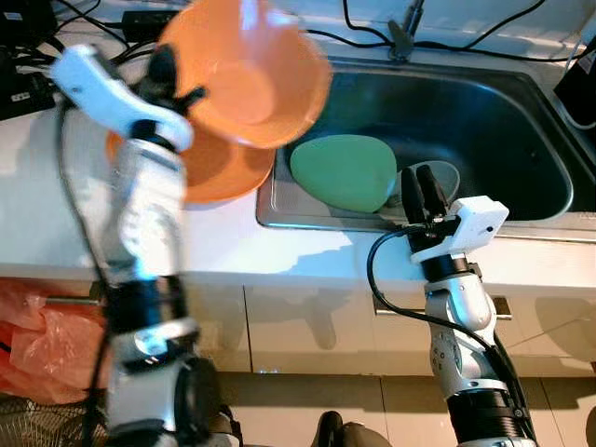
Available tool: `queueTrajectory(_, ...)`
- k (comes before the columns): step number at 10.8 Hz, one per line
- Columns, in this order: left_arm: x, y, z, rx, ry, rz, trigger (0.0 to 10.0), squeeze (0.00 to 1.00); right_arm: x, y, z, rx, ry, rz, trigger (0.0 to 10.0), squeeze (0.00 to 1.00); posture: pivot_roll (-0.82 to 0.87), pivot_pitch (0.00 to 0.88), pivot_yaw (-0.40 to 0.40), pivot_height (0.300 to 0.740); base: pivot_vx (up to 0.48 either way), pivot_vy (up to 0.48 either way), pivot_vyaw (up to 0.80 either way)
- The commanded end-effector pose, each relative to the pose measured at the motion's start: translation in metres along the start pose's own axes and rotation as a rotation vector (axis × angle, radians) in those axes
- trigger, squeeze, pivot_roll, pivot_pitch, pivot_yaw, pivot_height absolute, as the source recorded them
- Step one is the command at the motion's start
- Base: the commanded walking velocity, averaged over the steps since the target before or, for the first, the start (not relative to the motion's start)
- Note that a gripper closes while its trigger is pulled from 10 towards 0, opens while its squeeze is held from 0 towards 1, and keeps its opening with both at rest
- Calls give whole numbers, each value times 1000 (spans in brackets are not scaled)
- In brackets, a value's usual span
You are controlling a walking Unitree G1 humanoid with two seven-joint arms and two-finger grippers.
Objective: Kitchen organization
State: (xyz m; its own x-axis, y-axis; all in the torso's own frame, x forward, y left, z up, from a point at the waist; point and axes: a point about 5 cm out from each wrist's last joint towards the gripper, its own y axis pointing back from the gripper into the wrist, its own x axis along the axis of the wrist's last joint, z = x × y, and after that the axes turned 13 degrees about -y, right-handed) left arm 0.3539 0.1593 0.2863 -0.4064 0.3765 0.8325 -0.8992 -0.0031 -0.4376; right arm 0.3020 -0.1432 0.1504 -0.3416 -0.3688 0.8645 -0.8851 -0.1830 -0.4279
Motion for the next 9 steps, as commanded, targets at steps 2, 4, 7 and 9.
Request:
queueTrajectory(2, 4, 3, 26, -114, -26, 61, 10000, 0, -31, 19, 7, -59, -40, -177, 10000, 0, 155, 168, -30, 740, 0, 0, 0)
queueTrajectory(4, -9, 10, 48, -184, -17, 51, 10000, 0, -25, 10, 9, -85, -104, -147, 10000, 0, 150, 172, -31, 740, 0, 0, 0)
queueTrajectory(7, -21, 16, 63, -223, -19, 34, 10000, 0, -13, -8, 8, -158, -311, -105, 10000, 0, 144, 175, -34, 740, 0, 0, 0)
queueTrajectory(9, -22, 18, 68, -234, -20, 36, 10000, 0, -8, -16, 4, -173, -441, -98, 10000, 0, 145, 175, -36, 740, 0, 0, 0)
